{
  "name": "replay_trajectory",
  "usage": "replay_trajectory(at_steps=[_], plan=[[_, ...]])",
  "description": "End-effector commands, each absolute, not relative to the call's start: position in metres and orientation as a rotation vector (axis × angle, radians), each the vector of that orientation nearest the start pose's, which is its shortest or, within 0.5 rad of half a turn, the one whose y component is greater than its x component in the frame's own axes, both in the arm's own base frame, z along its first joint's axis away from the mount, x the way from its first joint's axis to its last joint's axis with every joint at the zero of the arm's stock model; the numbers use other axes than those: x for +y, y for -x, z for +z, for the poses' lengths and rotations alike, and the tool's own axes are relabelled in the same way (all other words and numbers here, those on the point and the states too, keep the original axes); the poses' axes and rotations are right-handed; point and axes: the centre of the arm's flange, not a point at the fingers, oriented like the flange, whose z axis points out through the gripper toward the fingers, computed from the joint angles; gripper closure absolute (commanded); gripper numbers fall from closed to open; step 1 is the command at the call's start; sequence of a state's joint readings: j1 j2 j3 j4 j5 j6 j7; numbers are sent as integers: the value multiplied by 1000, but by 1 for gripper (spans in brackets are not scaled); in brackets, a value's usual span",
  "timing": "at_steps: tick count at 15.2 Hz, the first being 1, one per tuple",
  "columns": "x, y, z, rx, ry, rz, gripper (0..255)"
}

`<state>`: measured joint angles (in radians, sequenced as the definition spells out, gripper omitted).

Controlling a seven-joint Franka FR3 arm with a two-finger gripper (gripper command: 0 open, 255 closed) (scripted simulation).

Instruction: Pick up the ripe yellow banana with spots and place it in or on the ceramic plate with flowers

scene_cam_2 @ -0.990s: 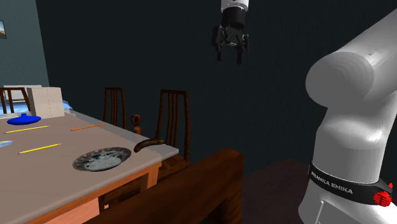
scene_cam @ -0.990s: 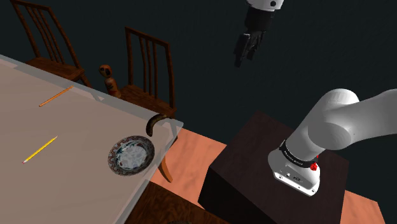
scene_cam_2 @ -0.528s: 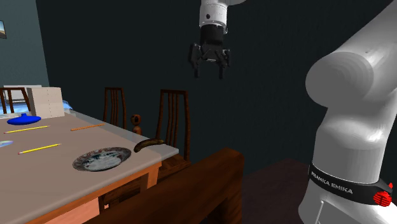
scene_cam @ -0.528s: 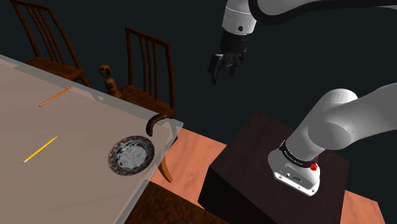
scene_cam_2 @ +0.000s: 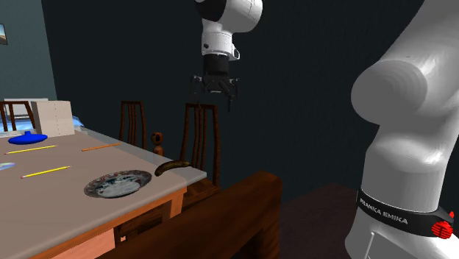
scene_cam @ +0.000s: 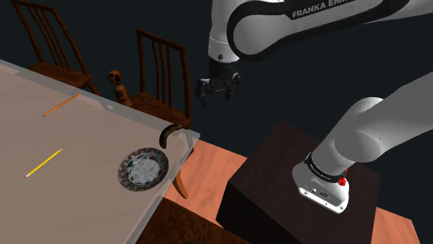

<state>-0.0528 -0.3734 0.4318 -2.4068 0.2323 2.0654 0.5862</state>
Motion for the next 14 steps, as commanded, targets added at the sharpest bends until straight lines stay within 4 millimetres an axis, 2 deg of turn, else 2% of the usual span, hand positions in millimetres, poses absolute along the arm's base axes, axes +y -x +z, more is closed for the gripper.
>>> replay_trajectory(at_steps=[1, 8, 14], plan=[[196, -414, 423, 609, 3030, 26, 0], [245, -468, 365, 867, 2973, 37, 0], [279, -520, 315, 1083, 2907, 45, 0]])
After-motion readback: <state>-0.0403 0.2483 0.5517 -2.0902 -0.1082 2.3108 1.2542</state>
